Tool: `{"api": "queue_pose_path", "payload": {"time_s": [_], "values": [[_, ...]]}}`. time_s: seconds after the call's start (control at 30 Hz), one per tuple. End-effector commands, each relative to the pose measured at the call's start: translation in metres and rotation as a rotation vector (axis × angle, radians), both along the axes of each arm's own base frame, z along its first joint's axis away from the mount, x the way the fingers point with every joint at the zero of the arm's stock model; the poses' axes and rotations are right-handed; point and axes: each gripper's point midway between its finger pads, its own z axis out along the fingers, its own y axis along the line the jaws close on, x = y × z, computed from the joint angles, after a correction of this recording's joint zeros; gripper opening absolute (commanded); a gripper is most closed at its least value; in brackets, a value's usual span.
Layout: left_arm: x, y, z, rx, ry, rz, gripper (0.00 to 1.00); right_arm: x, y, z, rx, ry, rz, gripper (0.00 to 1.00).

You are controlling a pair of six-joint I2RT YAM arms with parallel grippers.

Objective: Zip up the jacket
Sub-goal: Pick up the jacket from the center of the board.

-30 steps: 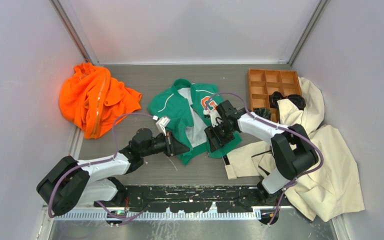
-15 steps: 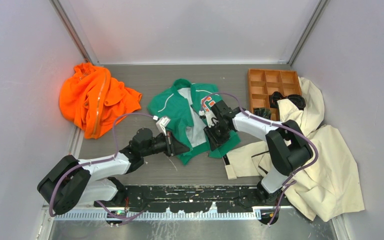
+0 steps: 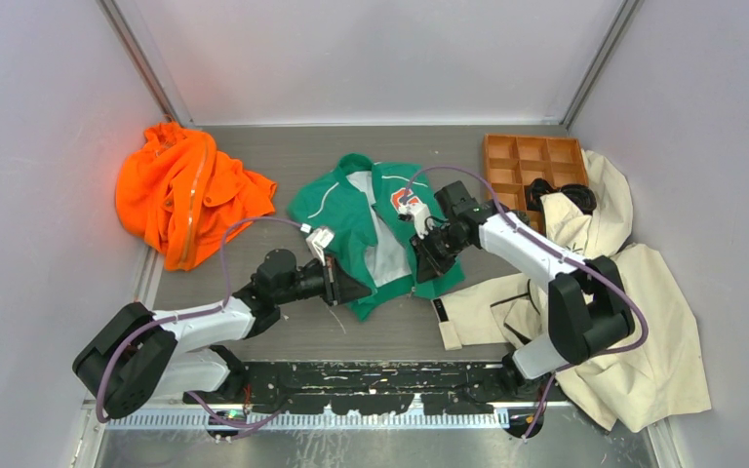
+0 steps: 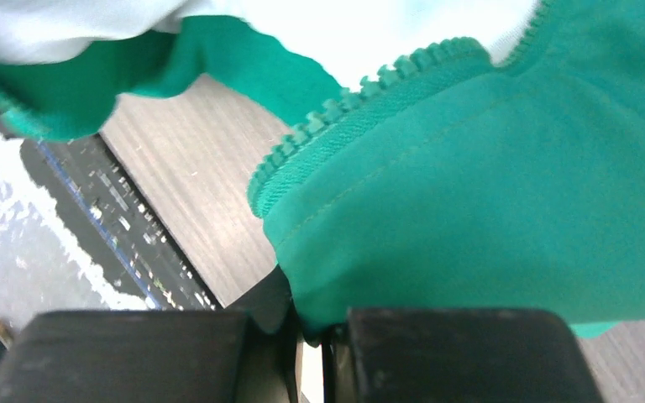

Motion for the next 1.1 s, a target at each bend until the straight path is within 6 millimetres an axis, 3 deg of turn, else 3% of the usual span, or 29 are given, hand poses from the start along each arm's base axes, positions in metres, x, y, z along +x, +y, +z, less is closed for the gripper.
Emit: {"api": "queue_pose_path", "payload": {"time_s": [0.0, 0.2, 0.6, 0.73, 0.9, 1.07], "values": [[0.005, -0.011, 0.045, -0.090, -0.197, -0.072, 0.00, -0.013, 0.020, 0.055, 0.212, -0.074, 0.224, 0.05], [0.006, -0.014, 0.062, -0.095, -0.321, -0.107, 0.00, -0.032, 0.019, 0.087, 0.279, -0.186, 0.508, 0.05], [0.013, -0.027, 0.081, -0.085, -0.600, -0.210, 0.00, -0.029, 0.001, 0.085, 0.029, -0.500, 1.013, 0.01], [0.017, -0.031, 0.082, -0.103, -0.622, -0.208, 0.00, -0.014, 0.018, 0.112, 0.073, -0.570, 0.947, 0.01], [0.015, -0.031, 0.086, -0.164, -0.622, -0.198, 0.00, -0.031, 0.041, 0.140, 0.311, -0.560, 0.882, 0.01], [0.007, -0.026, 0.089, -0.196, -0.642, -0.179, 0.00, -0.036, 0.034, 0.146, 0.500, -0.523, 0.776, 0.01]]}}
